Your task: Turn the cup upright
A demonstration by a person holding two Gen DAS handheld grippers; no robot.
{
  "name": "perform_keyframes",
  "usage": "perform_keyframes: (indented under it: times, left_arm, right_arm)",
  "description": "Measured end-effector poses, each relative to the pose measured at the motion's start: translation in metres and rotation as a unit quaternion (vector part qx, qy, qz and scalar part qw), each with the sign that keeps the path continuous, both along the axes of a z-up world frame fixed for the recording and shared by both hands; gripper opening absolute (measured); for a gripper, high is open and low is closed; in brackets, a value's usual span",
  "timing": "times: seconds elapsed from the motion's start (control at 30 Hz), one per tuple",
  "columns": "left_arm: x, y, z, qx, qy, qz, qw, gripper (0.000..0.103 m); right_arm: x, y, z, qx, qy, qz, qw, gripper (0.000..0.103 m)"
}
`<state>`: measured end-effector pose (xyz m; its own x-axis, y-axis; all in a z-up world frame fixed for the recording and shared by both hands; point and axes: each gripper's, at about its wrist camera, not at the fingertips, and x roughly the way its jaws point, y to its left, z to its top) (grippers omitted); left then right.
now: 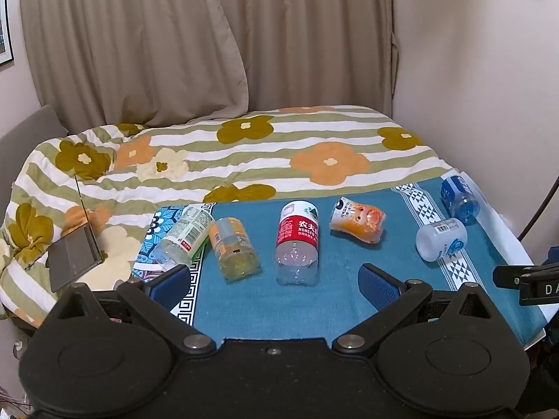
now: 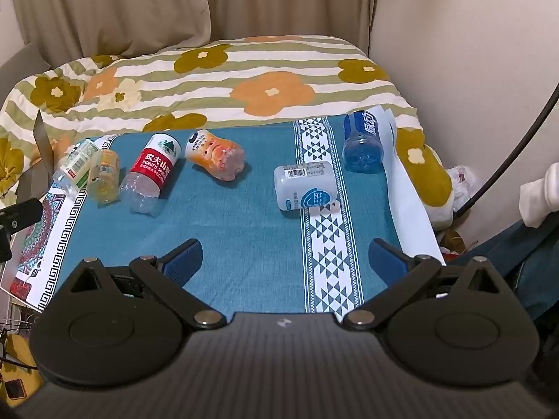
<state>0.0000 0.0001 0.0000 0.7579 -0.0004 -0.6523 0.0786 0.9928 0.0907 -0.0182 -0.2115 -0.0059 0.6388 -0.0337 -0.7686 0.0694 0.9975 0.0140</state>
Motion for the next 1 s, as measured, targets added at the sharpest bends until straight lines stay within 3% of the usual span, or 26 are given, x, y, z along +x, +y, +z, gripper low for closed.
perform_keyframes:
  times: [1.0]
  left_arm:
    - [-0.0018, -0.0026, 0.0005, -0.002, -0.009, -0.002, 1.0000, 0.103]
  right_arm:
    - [-0.0021, 0.0025, 0.0006, 0.003, 0.000, -0.007, 1.000, 0.103]
